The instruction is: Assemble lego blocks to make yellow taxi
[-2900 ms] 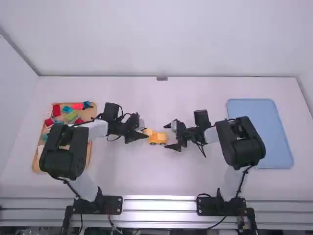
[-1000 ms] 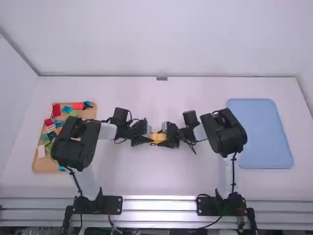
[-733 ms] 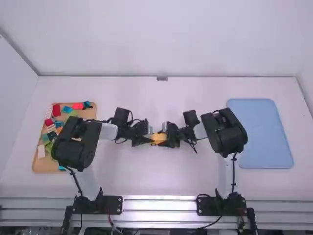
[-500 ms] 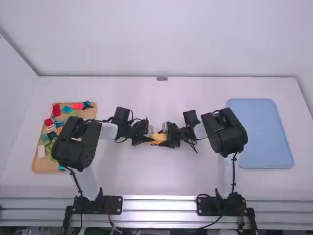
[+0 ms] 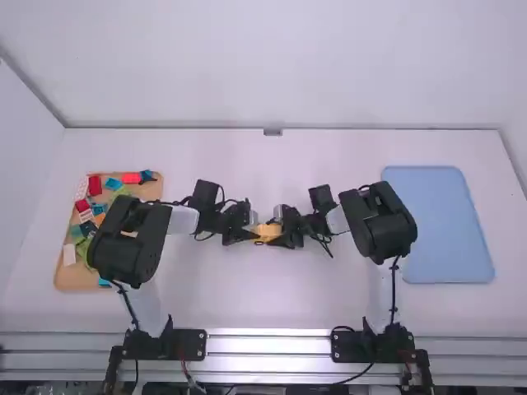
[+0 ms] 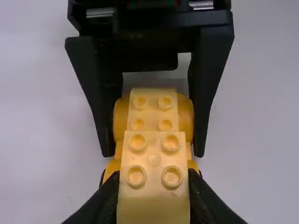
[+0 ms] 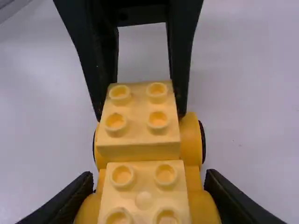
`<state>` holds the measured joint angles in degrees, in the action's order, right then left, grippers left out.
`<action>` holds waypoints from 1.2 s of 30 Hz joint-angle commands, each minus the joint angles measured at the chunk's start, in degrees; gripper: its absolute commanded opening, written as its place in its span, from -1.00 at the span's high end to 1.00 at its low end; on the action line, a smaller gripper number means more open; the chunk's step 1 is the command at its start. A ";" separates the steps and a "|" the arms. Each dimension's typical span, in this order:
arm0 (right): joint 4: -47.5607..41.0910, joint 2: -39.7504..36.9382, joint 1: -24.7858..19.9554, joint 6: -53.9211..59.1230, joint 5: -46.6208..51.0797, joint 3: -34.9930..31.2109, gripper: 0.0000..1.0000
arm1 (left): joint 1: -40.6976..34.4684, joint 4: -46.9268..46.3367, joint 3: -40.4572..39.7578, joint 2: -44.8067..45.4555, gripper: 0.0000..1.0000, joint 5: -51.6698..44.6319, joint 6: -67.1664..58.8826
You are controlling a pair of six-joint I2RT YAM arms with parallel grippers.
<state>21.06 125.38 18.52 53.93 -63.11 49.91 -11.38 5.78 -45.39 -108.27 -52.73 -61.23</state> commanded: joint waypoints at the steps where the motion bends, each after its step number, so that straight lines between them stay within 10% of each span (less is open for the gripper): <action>1: -0.57 0.68 0.00 -1.11 1.42 -0.04 0.02 | -0.26 -0.85 0.00 -0.70 0.84 -1.70 0.35; 36: -0.76 0.68 0.22 -1.14 1.44 -0.07 -0.01 | -0.26 0.50 -0.13 -0.70 0.49 -1.55 2.71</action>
<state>20.95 125.38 18.63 53.93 -63.13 49.91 -11.38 6.68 -45.39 -108.27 -52.42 -58.92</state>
